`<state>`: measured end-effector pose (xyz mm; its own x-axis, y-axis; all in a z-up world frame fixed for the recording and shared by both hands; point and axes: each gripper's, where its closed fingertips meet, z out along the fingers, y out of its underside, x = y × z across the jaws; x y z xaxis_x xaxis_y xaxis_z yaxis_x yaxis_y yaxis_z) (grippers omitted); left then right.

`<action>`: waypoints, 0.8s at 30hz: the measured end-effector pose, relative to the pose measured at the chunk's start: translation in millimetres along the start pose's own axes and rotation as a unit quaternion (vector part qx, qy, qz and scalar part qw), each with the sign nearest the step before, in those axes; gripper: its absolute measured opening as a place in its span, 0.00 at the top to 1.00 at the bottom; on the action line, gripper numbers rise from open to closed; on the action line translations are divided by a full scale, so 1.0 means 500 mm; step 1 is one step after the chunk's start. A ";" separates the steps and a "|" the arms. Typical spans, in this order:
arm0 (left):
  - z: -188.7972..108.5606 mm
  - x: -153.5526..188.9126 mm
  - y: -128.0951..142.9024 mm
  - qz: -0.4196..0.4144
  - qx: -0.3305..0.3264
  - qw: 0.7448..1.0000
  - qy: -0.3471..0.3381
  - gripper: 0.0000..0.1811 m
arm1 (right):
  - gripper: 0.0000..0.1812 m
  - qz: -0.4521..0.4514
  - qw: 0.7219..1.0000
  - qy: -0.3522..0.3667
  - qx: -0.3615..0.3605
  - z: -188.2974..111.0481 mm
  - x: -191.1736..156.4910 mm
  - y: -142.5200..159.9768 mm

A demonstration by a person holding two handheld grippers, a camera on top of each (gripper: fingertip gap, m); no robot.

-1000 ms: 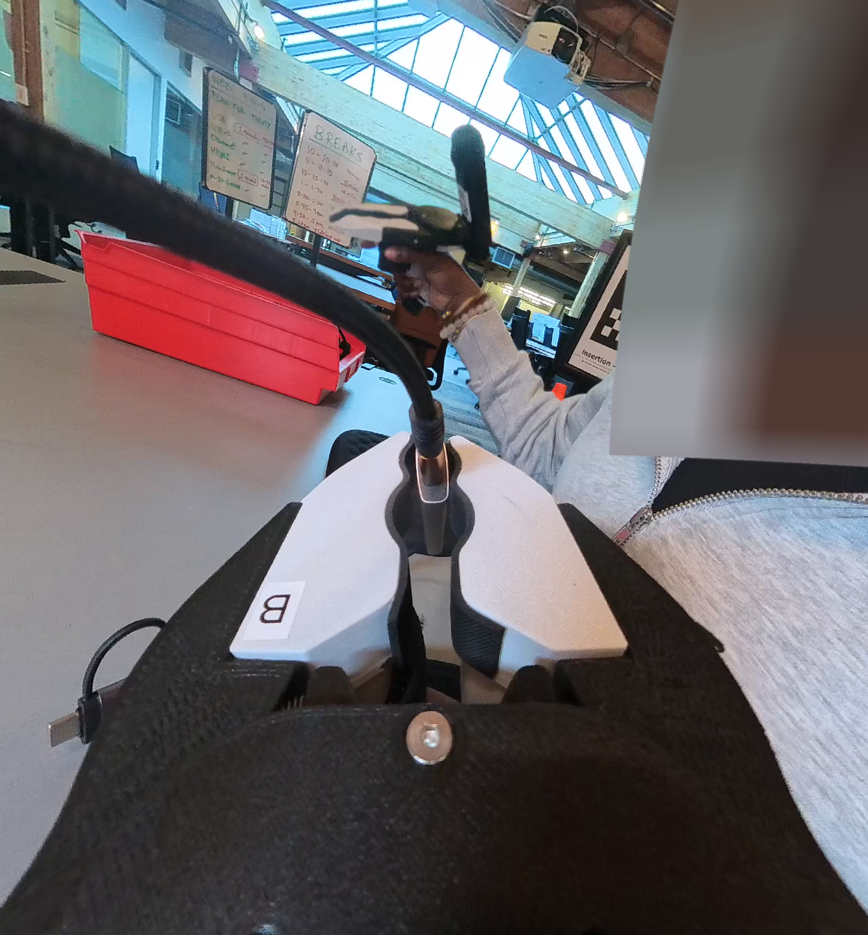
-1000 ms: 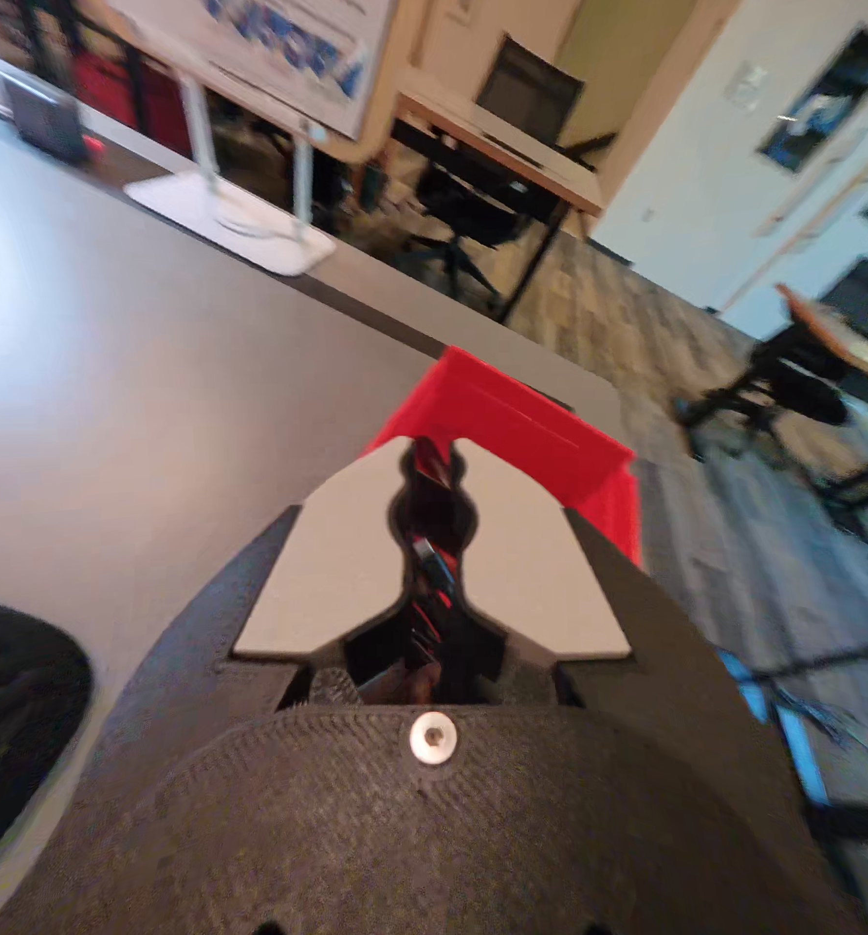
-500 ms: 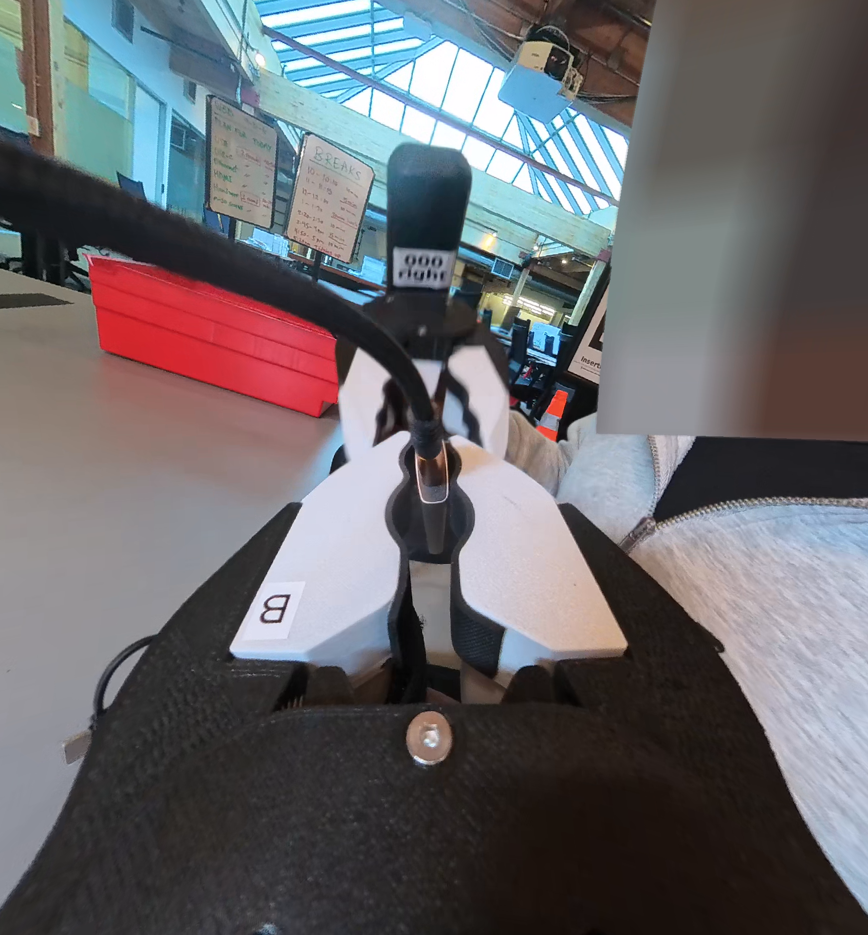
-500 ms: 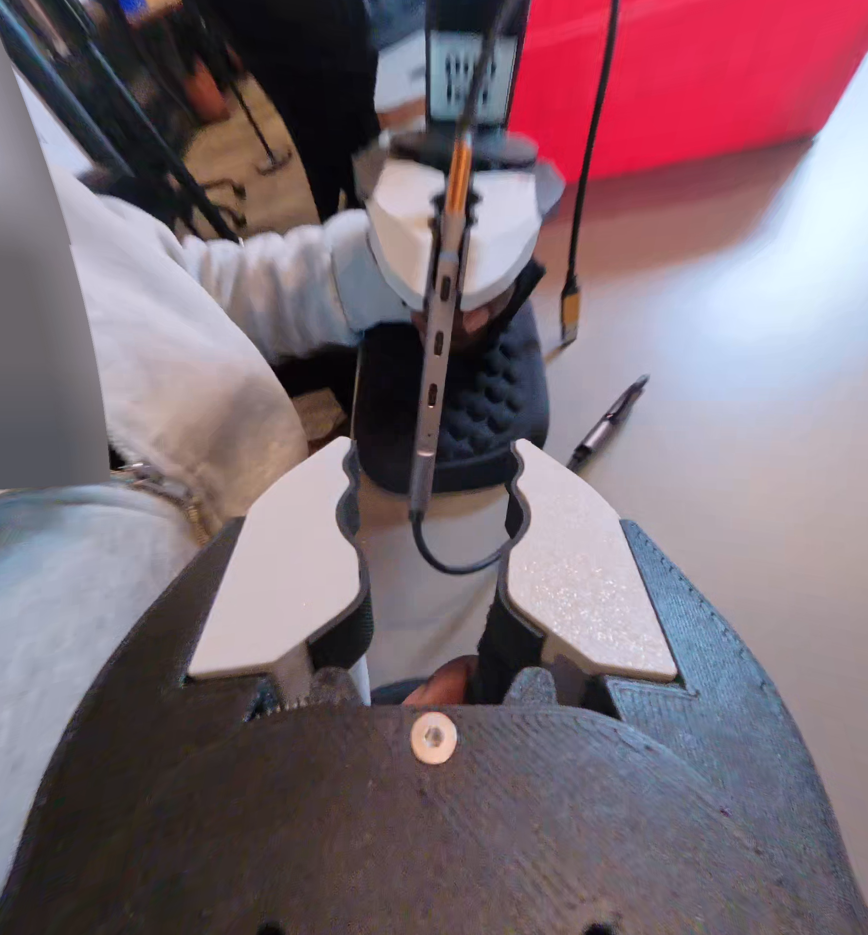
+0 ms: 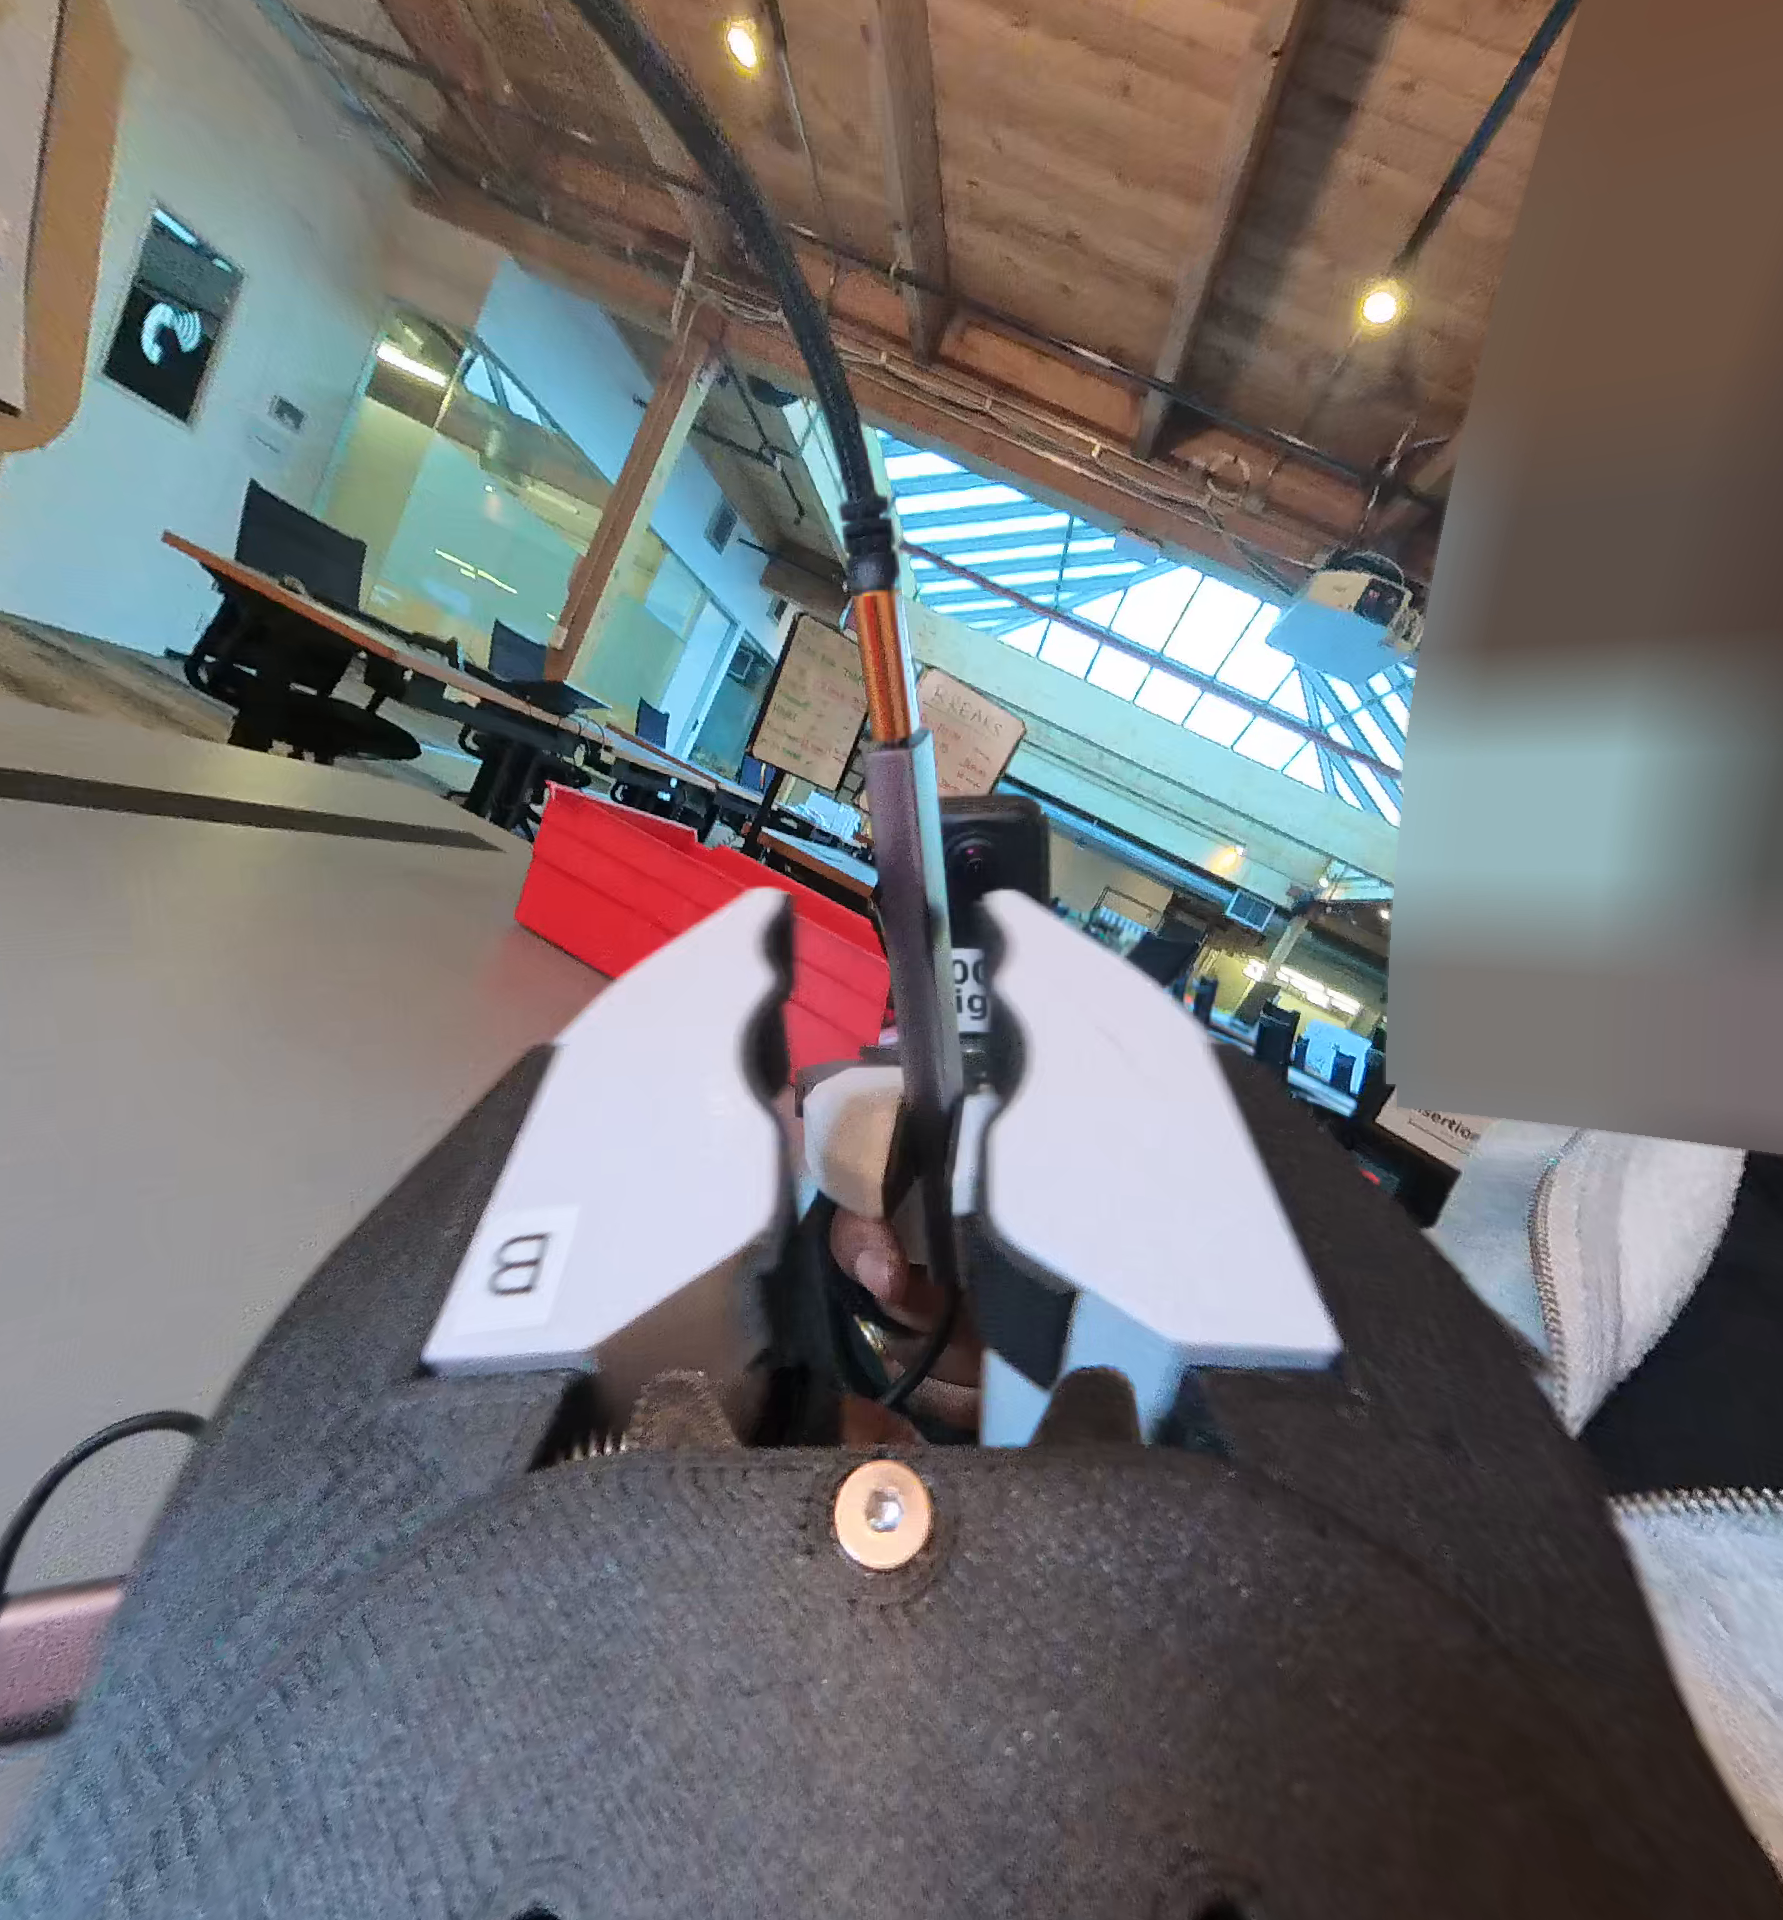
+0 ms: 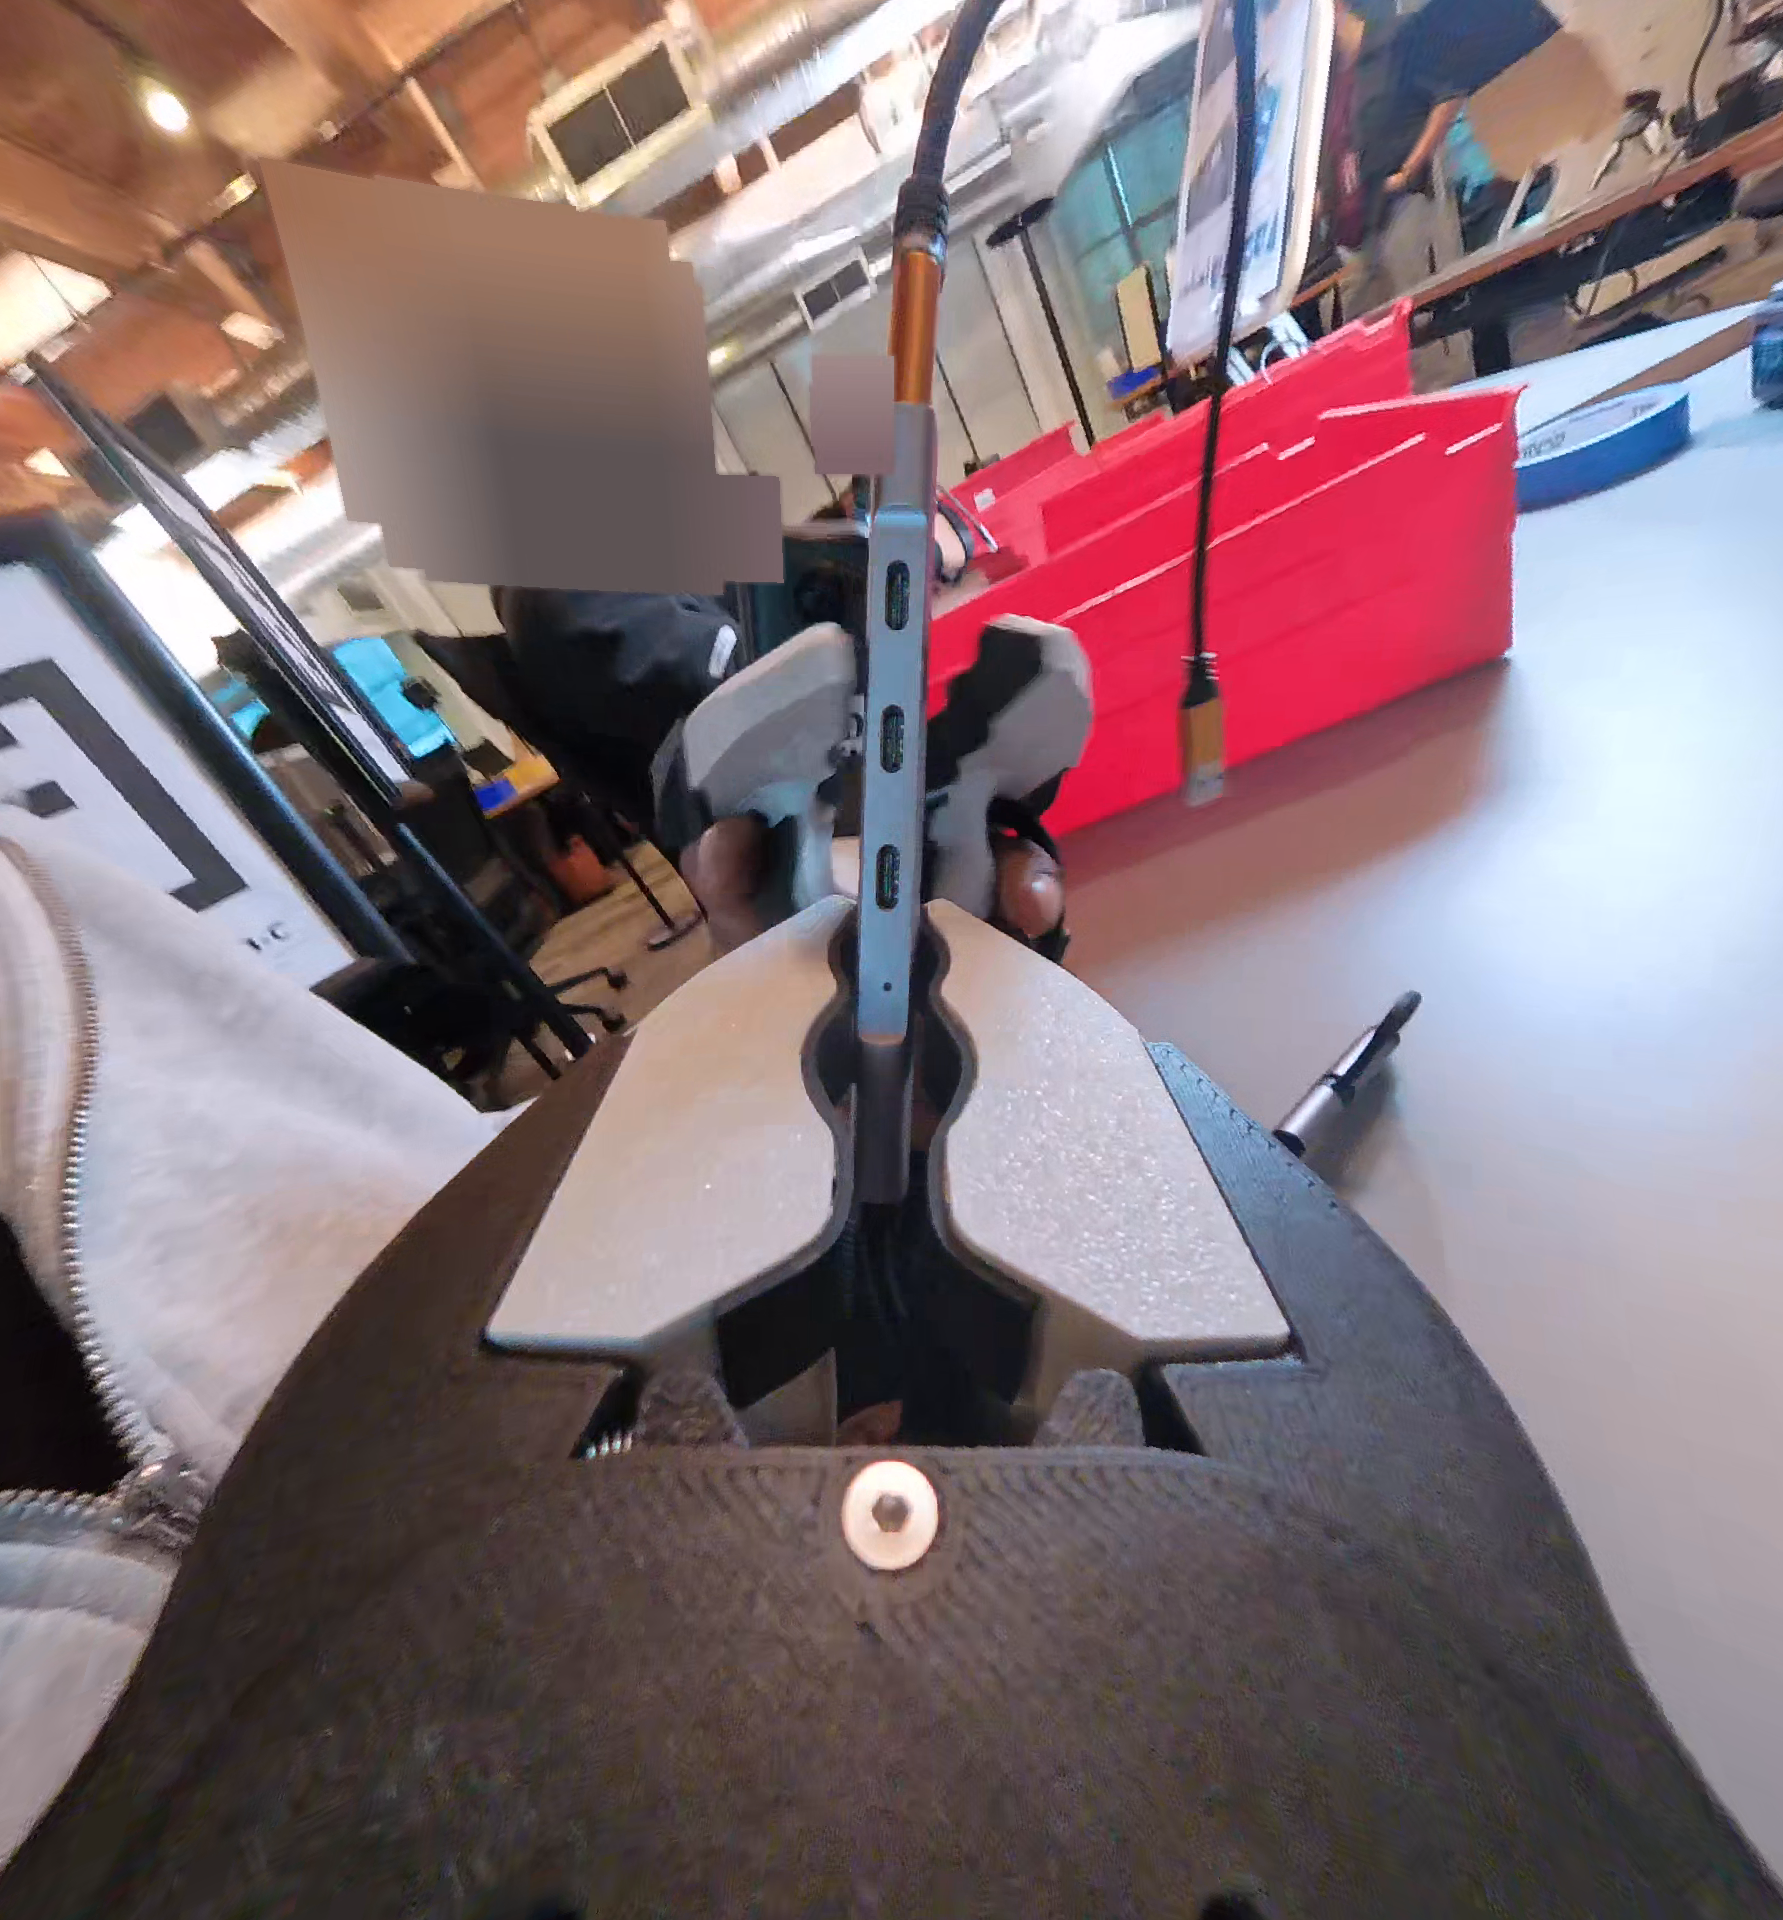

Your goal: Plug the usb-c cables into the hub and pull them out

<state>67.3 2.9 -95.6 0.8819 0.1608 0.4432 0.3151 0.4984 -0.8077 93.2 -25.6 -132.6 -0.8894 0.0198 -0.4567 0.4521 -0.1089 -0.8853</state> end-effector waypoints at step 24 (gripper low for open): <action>0.042 0.030 0.124 0.084 -0.184 0.979 0.033 0.94 | 0.97 -0.073 0.993 -0.013 0.089 -0.085 -0.014 -0.108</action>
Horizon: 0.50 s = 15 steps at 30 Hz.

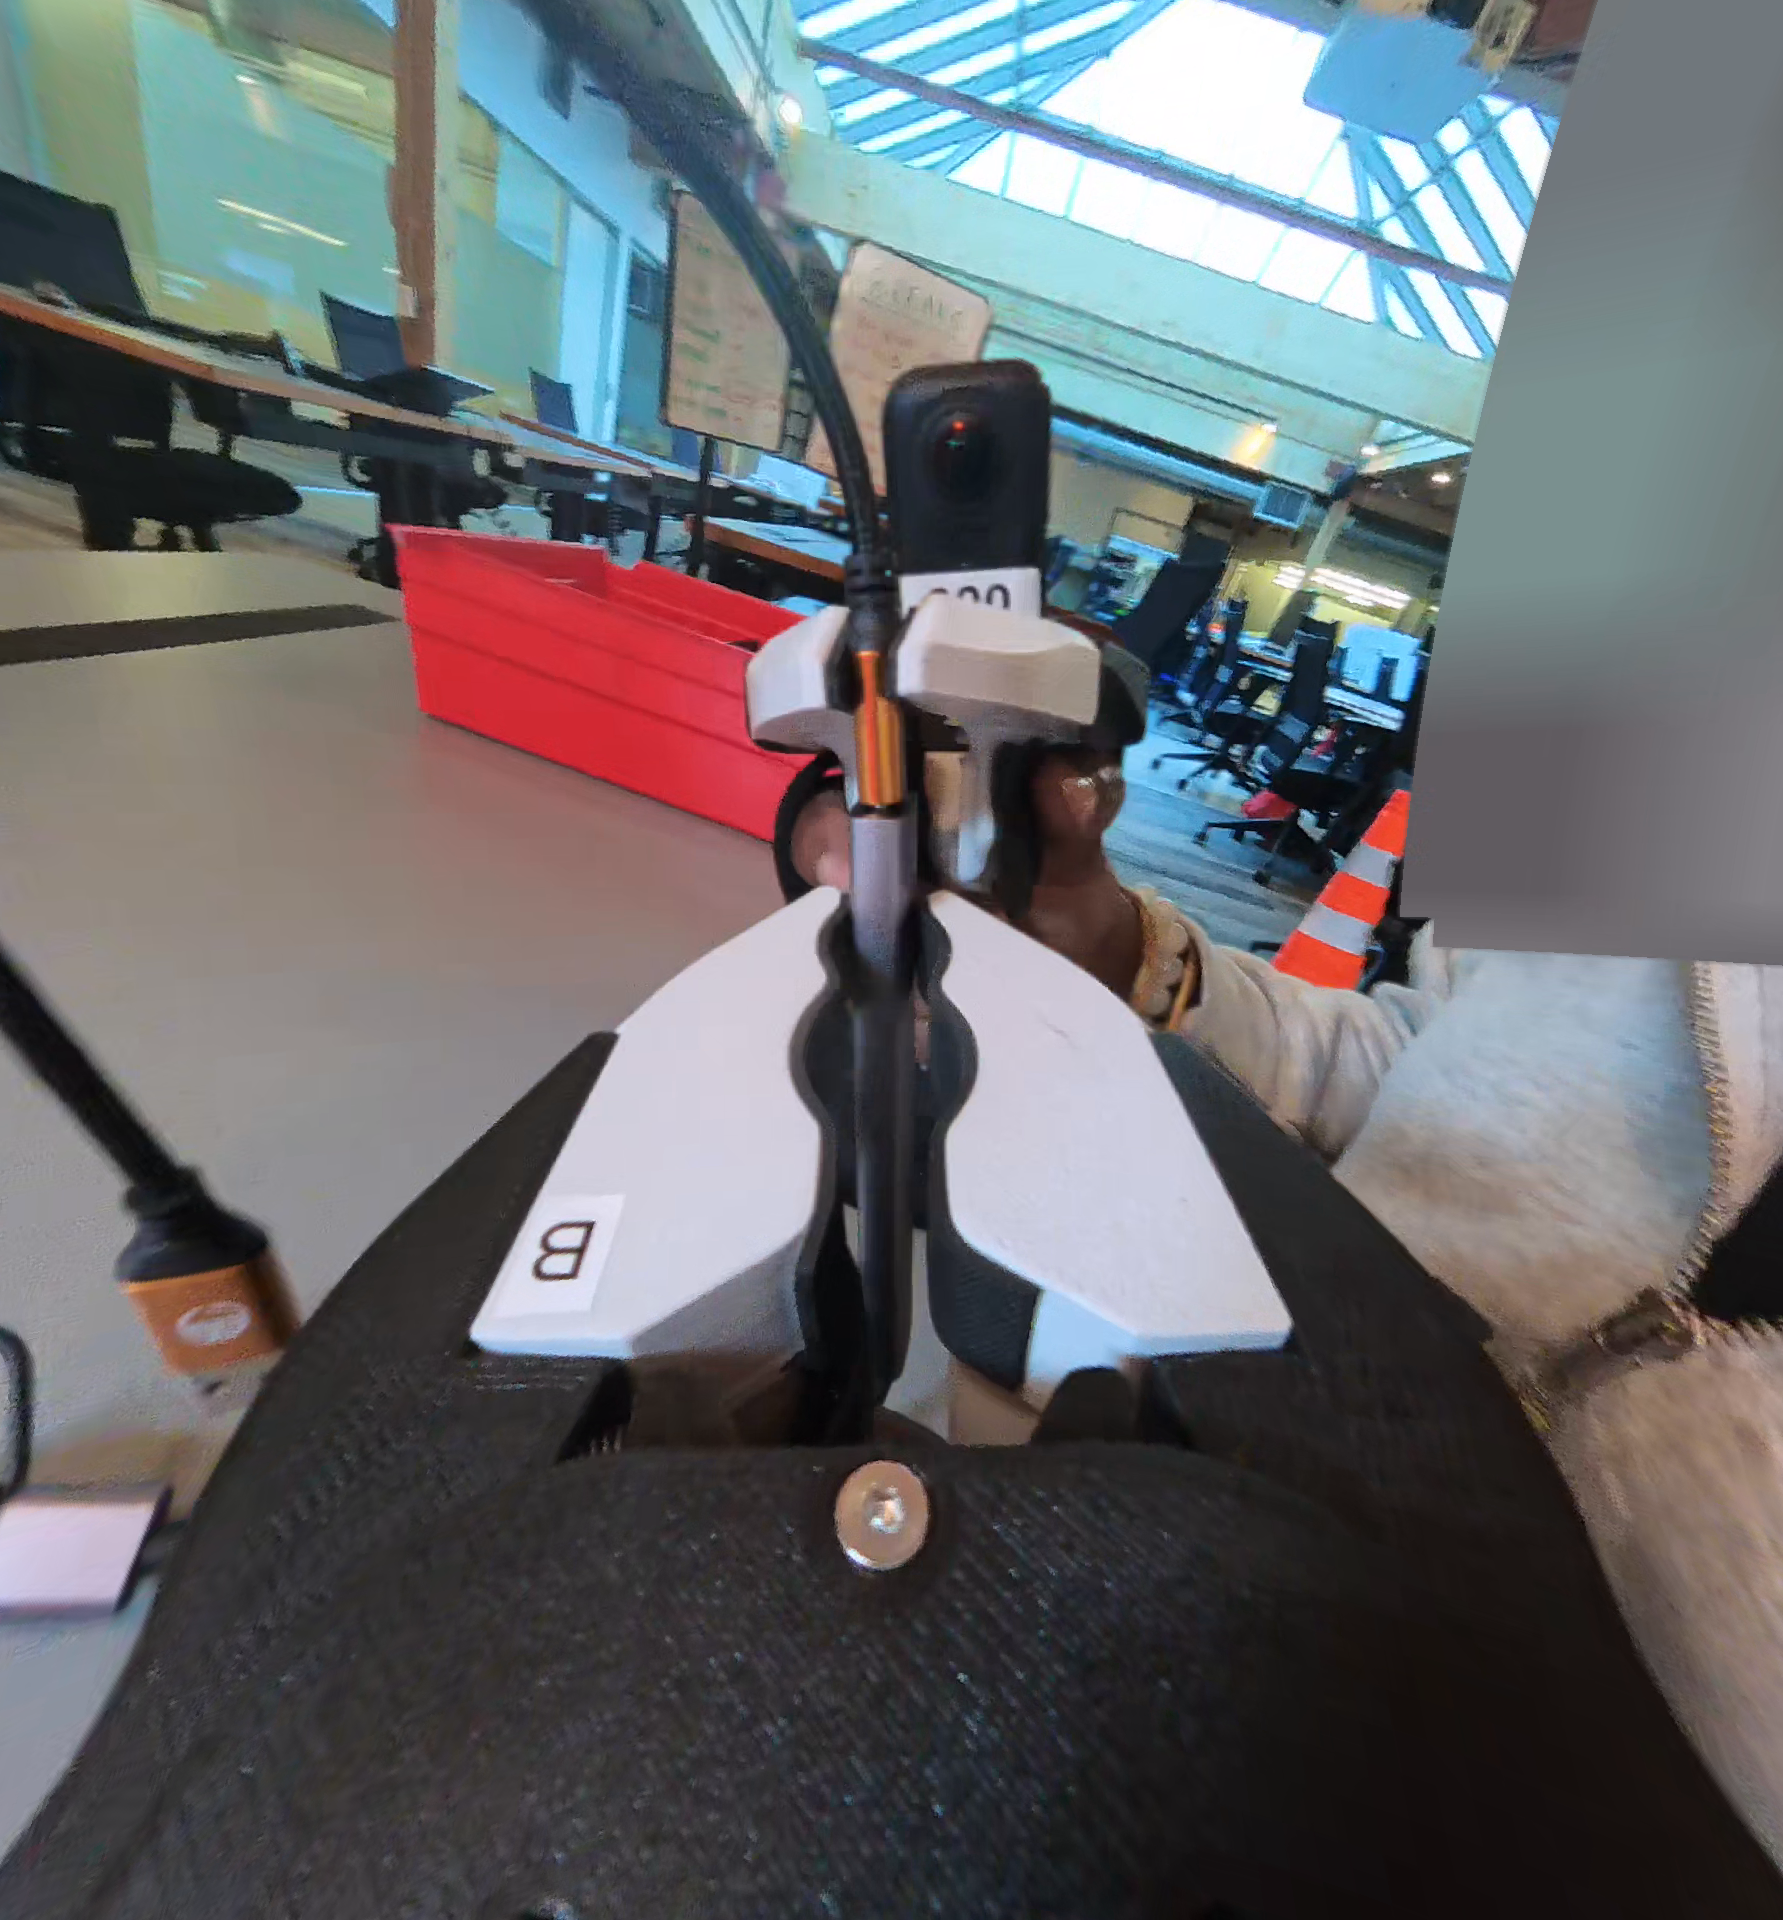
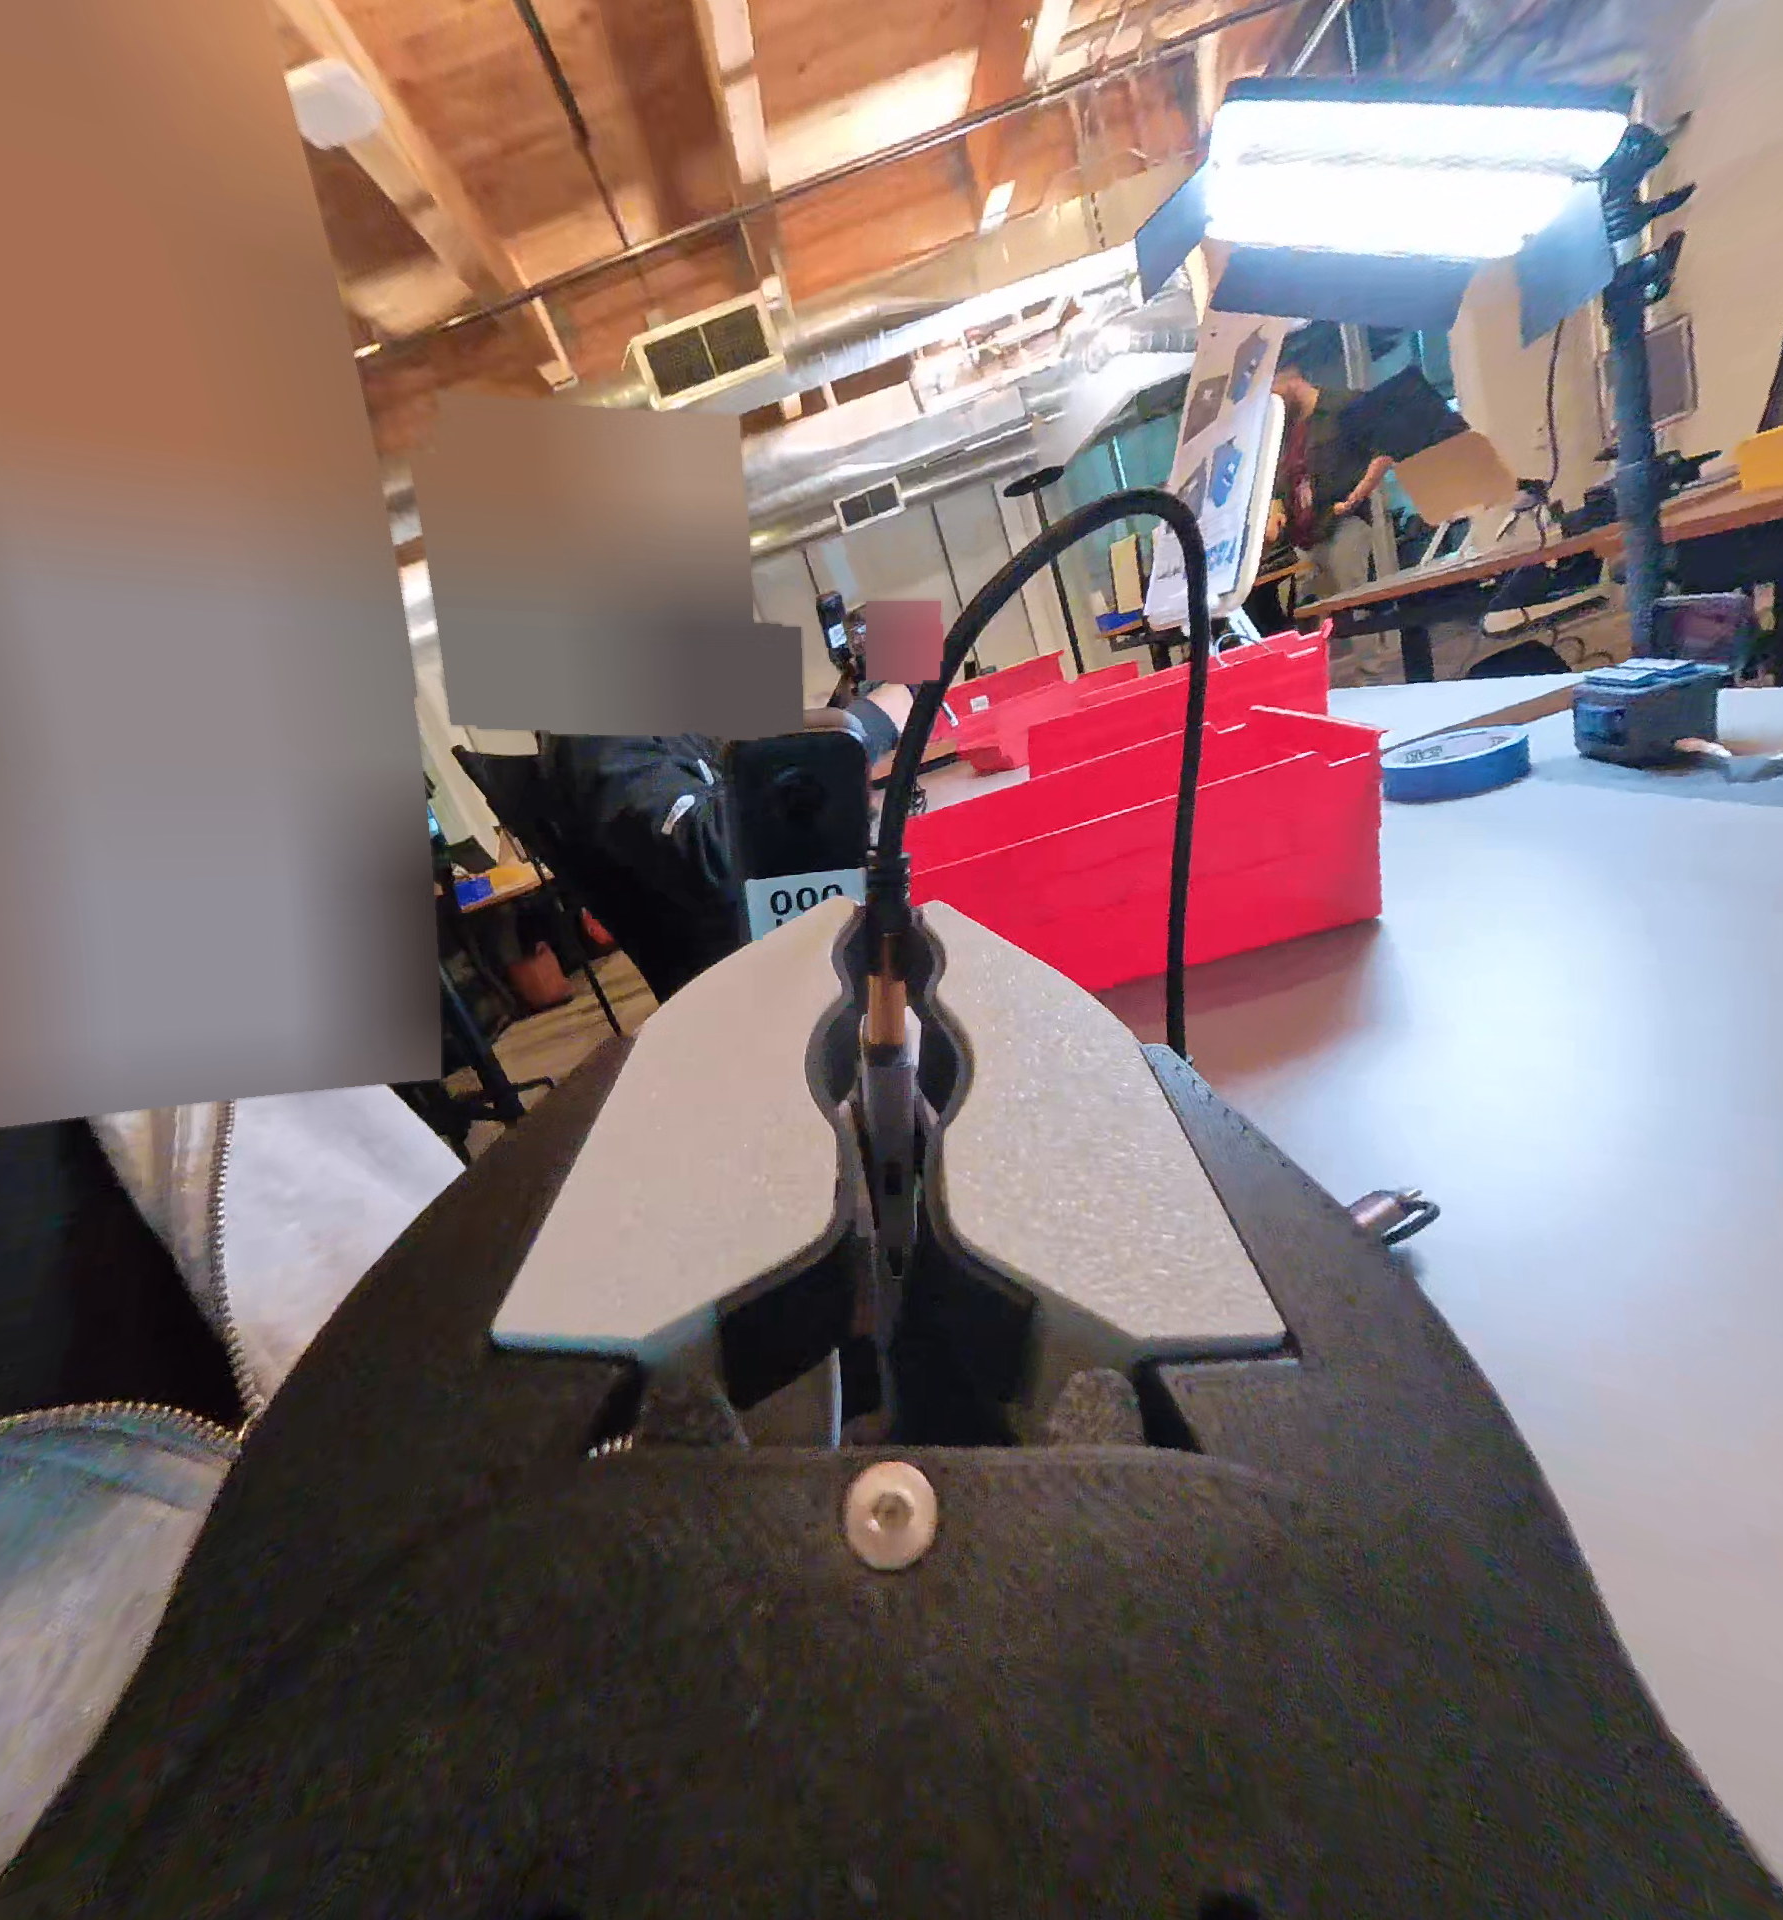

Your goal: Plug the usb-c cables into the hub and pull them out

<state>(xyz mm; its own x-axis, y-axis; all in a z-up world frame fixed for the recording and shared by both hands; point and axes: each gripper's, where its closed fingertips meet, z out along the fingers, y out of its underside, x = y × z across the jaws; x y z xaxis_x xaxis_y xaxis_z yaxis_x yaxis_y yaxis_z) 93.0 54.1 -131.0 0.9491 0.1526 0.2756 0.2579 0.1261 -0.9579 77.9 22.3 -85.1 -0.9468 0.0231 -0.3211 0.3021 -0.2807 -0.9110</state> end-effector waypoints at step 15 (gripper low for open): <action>0.011 -0.016 0.001 -0.065 0.012 0.998 -0.001 0.94 | 0.98 -0.014 0.997 0.076 0.007 -0.021 0.033 -0.014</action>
<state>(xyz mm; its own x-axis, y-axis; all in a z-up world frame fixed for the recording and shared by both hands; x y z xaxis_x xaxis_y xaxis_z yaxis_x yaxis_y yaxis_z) 84.4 58.3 -133.0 0.9075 0.1346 0.3978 0.3748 0.1675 -0.9118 61.0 34.6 -86.6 -0.9270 0.1755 -0.3315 0.2729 -0.2905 -0.9171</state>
